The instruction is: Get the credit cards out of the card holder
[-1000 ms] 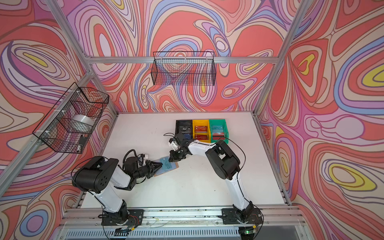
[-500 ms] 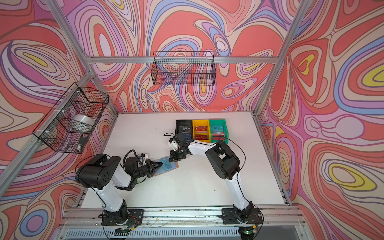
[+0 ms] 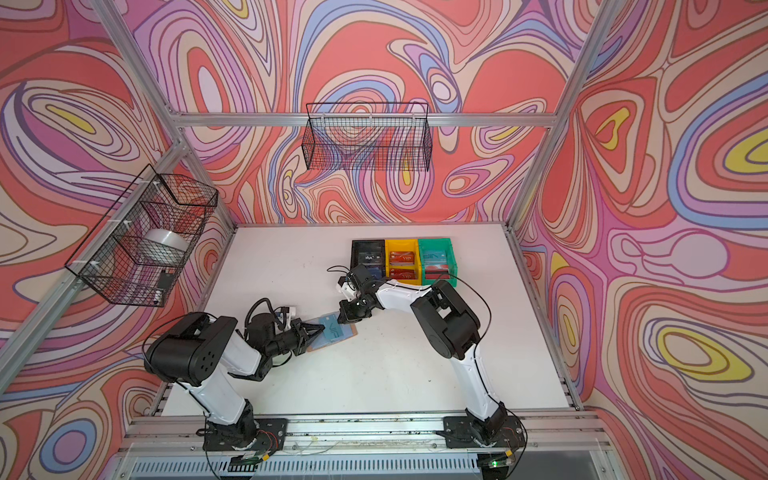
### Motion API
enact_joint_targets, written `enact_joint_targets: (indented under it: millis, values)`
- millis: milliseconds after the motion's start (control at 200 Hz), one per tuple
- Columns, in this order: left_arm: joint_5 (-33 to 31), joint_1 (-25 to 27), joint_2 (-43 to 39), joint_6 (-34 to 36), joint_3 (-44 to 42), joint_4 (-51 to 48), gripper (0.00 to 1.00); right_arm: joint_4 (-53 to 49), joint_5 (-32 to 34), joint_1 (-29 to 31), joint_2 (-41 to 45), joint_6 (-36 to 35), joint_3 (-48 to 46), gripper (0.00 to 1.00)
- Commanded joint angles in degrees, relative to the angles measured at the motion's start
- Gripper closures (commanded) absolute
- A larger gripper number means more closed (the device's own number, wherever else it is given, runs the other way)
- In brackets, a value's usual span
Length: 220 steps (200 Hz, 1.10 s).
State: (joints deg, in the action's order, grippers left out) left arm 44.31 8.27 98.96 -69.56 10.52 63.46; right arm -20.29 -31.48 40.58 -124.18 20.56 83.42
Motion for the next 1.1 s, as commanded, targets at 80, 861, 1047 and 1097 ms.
enact_joint_targets:
  millis: [80,861,1047,1097]
  values:
    - [-0.1,0.1,-0.1,1.9,-1.4,-1.6,0.97,-6.9,5.2,0.7,-4.1,-0.6,-1.9,1.0]
    - [-8.1,-3.2,-32.8,24.7,6.3,-62.3,1.0,-8.6,1.7,0.7,-1.2,-0.8,0.1,1.0]
    - [-2.4,-3.3,-41.1,24.6,7.8,-64.7,1.0,-13.0,-4.1,-0.1,5.9,-4.0,3.1,0.91]
    - [-0.2,-3.3,-42.0,24.9,8.3,-64.3,1.0,-14.1,-5.4,-0.7,8.2,-4.9,3.9,0.85]
